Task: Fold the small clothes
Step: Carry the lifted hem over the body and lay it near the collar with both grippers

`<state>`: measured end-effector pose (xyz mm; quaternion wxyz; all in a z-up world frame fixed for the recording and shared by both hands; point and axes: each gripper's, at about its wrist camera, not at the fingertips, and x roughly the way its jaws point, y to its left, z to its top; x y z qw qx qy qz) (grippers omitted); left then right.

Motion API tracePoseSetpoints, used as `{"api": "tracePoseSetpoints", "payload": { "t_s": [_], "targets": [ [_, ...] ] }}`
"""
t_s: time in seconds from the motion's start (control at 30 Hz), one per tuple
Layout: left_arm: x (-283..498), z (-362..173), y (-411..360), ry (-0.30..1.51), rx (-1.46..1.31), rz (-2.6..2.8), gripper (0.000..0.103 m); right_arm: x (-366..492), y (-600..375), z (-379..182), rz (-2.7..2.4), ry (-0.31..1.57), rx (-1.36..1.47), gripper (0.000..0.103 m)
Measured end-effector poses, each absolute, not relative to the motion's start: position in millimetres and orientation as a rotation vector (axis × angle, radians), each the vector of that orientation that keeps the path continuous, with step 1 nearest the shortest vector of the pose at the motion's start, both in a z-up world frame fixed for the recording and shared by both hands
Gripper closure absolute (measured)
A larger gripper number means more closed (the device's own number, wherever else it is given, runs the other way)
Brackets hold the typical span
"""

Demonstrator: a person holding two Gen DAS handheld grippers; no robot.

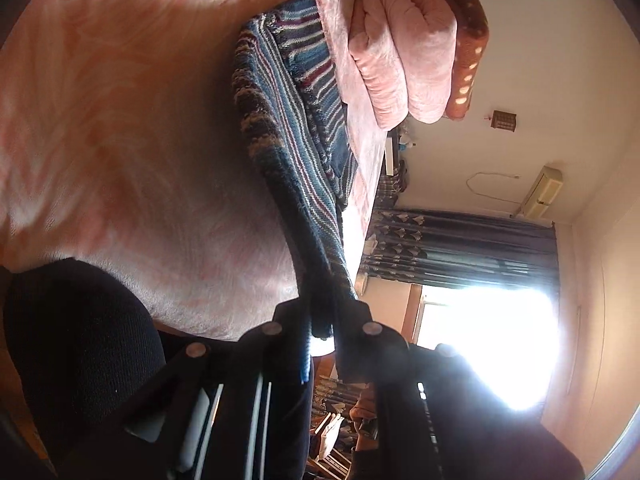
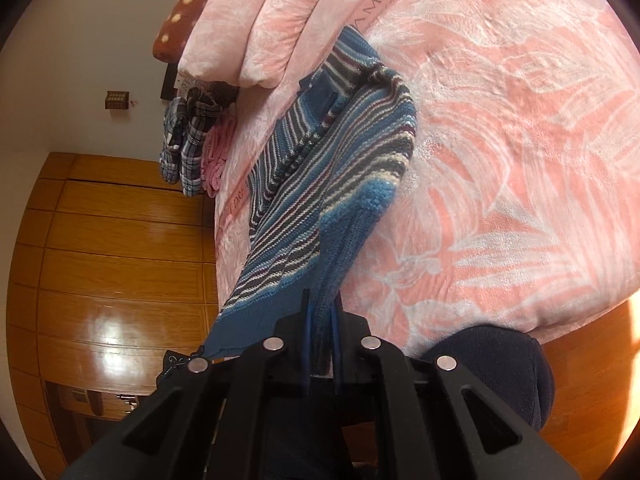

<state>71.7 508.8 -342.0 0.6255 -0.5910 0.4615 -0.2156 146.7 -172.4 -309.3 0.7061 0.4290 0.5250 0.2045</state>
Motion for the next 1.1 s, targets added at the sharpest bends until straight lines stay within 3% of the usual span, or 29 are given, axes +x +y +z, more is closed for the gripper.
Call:
{"api": "tracePoseSetpoints", "payload": {
  "t_s": [0.63,1.1],
  "targets": [
    [166.3,-277.9,518.1,0.987,-1.340,-0.532,0.097,244.2,-166.5,-253.5,0.481,1.100,0.934,0.096],
    [277.8,-307.4,525.8,1.045,-1.324,-0.455,0.097,361.2,-149.9,-280.8,0.443,1.185,0.849,0.096]
  ]
}}
